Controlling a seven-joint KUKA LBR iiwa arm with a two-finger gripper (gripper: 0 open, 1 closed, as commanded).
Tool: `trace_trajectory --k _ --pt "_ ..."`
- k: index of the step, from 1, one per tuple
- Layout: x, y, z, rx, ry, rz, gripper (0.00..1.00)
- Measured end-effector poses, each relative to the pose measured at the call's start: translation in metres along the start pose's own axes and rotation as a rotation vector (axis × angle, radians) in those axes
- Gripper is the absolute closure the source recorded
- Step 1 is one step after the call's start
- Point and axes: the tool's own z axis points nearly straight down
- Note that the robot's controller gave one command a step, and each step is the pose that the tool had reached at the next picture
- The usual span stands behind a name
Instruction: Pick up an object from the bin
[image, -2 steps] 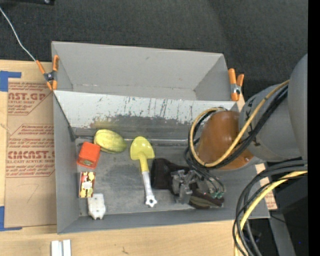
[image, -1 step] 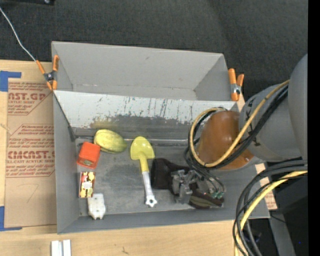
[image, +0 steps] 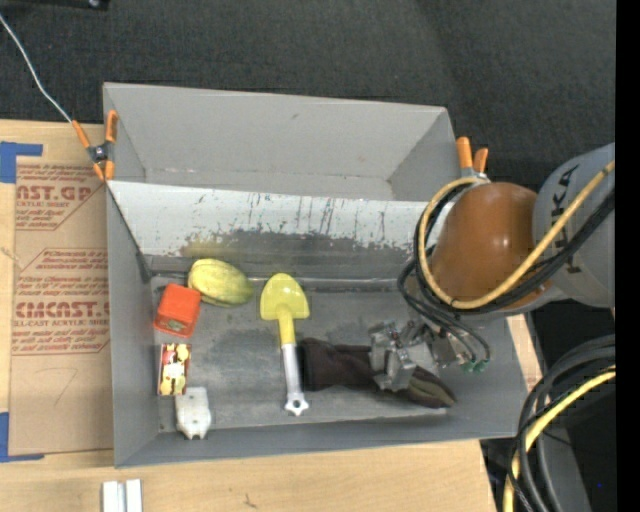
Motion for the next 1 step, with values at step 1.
trace_trajectory --k 1 --pt "-0.0112 -0.0091 0.0389 0.001 -0.012 0.035 1.00"
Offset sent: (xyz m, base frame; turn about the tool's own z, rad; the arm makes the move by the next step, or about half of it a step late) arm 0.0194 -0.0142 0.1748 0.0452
